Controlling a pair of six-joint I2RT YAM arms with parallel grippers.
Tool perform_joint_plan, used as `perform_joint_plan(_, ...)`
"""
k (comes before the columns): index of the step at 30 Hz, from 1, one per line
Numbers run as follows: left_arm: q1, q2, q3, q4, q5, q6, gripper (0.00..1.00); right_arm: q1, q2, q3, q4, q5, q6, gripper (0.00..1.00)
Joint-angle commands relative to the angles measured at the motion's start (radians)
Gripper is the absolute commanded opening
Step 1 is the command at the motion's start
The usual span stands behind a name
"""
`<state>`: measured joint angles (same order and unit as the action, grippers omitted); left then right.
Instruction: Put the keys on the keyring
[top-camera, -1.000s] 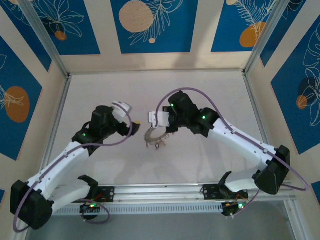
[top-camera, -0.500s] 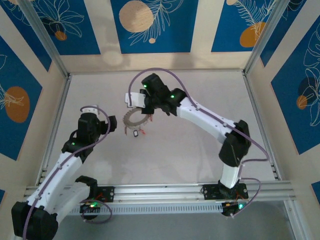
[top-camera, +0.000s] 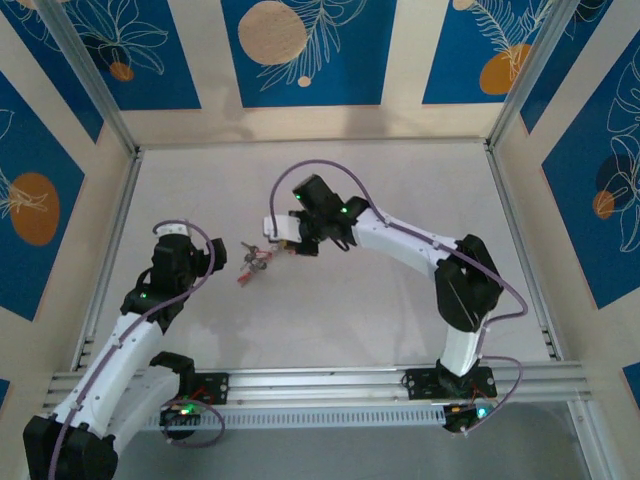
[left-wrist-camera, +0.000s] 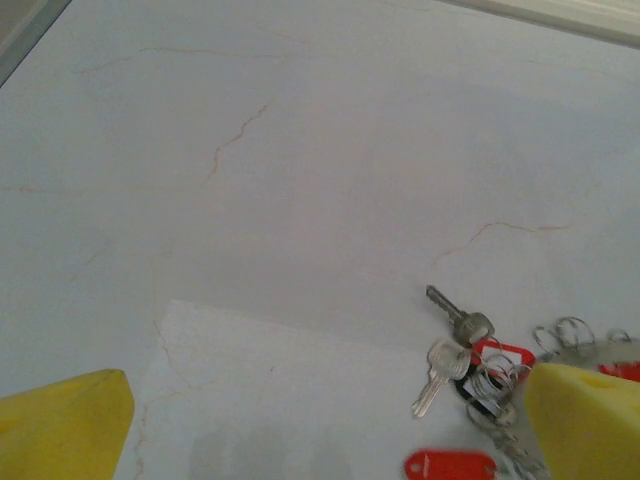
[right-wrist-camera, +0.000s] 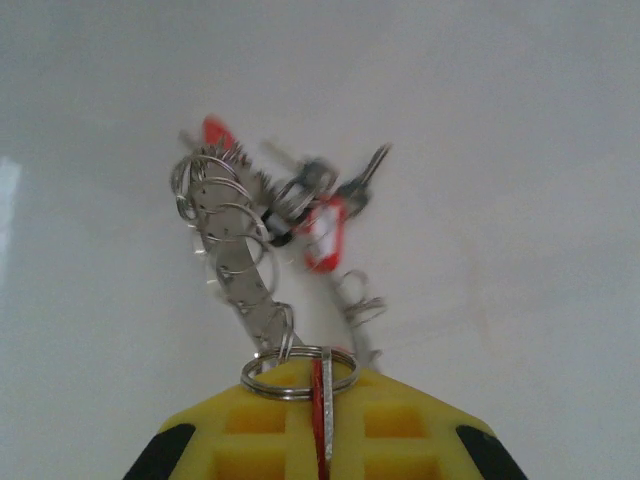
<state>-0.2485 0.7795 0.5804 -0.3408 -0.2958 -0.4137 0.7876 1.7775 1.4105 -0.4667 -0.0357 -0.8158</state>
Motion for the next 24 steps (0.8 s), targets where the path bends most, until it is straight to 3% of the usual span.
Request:
perform_joint_plan(1, 0.017, 0.016, 0.001, -0.002, 0.016, -0.022, 1.00, -0.015, -0.102, -0.119, 0.072, -0.063, 0.006, 0.00)
perform_joint_plan(4, 0.018, 0.029, -0.014, 0.023, 0.032, -0.048, 1.00, -0.023, -0.163, -0.242, 0.088, -0.039, 0.018, 0.00)
perform_joint_plan(7, 0.018, 0.053, -0.011, 0.051, 0.046, 0.016, 1.00, -0.034, -0.229, -0.367, 0.110, -0.014, 0.043, 0.00)
perform_joint_plan(12, 0.015, 0.106, 0.021, 0.060, -0.077, 0.040, 1.00, -0.051, -0.301, -0.535, 0.124, 0.000, 0.040, 0.01)
perform_joint_plan(24, 0.006, 0.248, 0.016, 0.185, -0.181, 0.118, 1.00, -0.083, -0.254, -0.617, -0.070, 0.210, 0.023, 0.12)
